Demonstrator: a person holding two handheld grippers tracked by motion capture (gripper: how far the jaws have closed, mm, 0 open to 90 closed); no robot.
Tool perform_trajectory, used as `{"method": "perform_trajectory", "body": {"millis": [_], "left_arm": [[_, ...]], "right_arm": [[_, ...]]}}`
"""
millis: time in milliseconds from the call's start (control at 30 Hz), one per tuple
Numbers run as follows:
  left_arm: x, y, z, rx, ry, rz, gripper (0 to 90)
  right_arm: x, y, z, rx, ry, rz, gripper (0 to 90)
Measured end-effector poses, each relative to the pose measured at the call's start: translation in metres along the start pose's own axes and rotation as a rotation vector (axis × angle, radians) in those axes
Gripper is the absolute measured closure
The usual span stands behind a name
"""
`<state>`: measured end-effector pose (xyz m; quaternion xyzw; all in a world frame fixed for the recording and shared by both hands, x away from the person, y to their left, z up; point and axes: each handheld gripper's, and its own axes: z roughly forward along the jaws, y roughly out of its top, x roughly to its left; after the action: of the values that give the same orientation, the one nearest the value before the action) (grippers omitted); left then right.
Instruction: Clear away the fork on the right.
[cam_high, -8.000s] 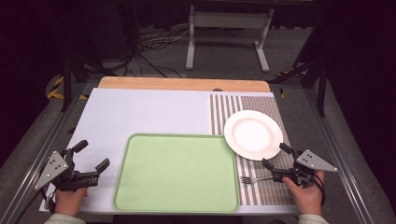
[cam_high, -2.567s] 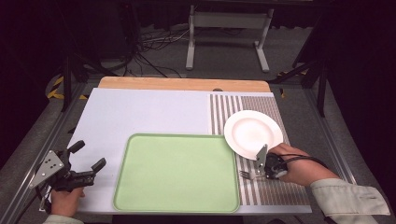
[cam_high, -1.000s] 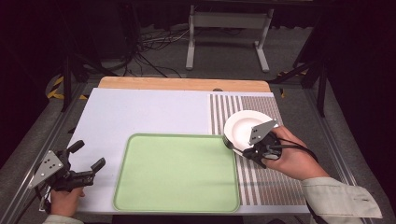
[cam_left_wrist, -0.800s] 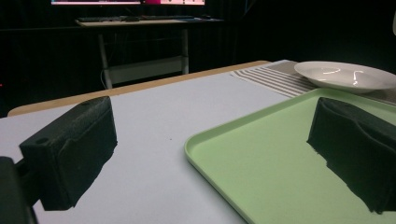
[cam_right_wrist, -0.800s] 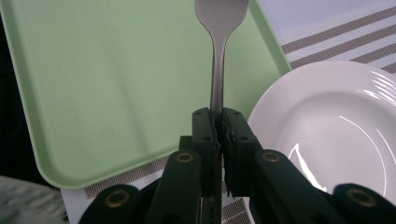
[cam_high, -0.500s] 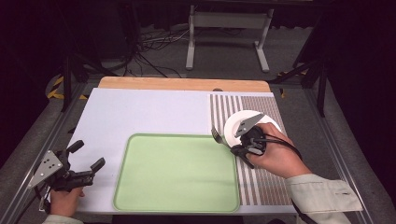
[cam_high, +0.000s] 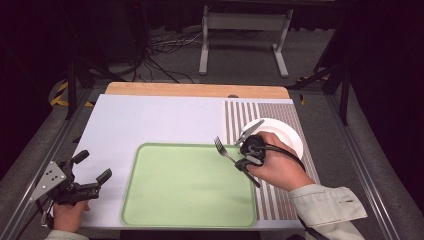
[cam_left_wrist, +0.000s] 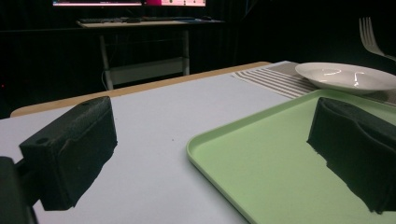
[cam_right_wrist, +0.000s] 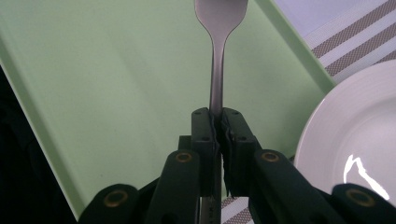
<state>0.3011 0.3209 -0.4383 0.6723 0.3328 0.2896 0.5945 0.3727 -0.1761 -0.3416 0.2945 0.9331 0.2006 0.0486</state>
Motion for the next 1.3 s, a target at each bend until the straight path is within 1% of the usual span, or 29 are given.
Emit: {"method": "perform_trajectory", "body": {"millis": [33, 133, 167, 267, 300, 433, 600, 700, 767, 833, 933, 1000, 1100, 1167, 1300], "left_arm": [[0.000, 0.000, 0.000, 0.001, 0.000, 0.001, 1.9], [0.000, 0.000, 0.000, -0.001, 0.000, 0.000, 1.9], [0.000, 0.000, 0.000, -0.004, 0.001, -0.001, 1.9], [0.000, 0.000, 0.000, -0.005, 0.001, -0.002, 1.9], [0.000, 0.000, 0.000, -0.005, 0.001, -0.002, 1.9], [0.000, 0.000, 0.000, -0.008, 0.000, -0.001, 1.9], [0.000, 0.001, -0.001, -0.007, 0.003, 0.000, 1.9], [0.000, 0.000, -0.001, -0.005, 0.003, -0.001, 1.9], [0.000, 0.000, -0.001, -0.004, 0.002, -0.001, 1.9], [0.000, 0.000, -0.001, -0.004, 0.001, 0.001, 1.9], [0.000, 0.000, -0.001, -0.004, 0.002, 0.001, 1.9], [0.000, 0.000, -0.001, -0.004, 0.002, 0.001, 1.9], [0.000, 0.001, -0.001, -0.006, 0.004, 0.001, 1.9], [0.000, 0.001, -0.001, -0.006, 0.005, 0.001, 1.9], [0.000, 0.000, -0.001, -0.006, 0.005, 0.001, 1.9]], "right_arm": [[0.000, 0.000, 0.000, 0.000, 0.000, 0.000, 85.2], [0.003, 0.003, 0.004, 0.013, 0.011, 0.076, 85.2], [0.004, 0.004, 0.005, 0.016, 0.013, 0.091, 85.2], [0.006, 0.006, 0.007, 0.035, 0.015, 0.131, 85.2], [0.006, 0.006, 0.007, 0.035, 0.015, 0.131, 85.2], [0.009, 0.008, 0.011, 0.056, 0.015, 0.184, 85.2], [0.009, 0.011, 0.016, 0.086, 0.015, 0.209, 85.2], [0.009, 0.012, 0.020, 0.098, 0.017, 0.236, 85.2], [0.010, 0.012, 0.022, 0.108, 0.018, 0.265, 85.2], [0.010, 0.013, 0.024, 0.111, 0.035, 0.298, 85.1], [0.011, 0.014, 0.028, 0.119, 0.033, 0.329, 85.1], [0.012, 0.015, 0.032, 0.129, 0.033, 0.345, 85.1], [0.012, 0.016, 0.038, 0.142, 0.032, 0.351, 85.1], [0.013, 0.017, 0.041, 0.158, 0.026, 0.369, 85.1], [0.012, 0.016, 0.047, 0.192, 0.031, 0.405, 85.0]]}}
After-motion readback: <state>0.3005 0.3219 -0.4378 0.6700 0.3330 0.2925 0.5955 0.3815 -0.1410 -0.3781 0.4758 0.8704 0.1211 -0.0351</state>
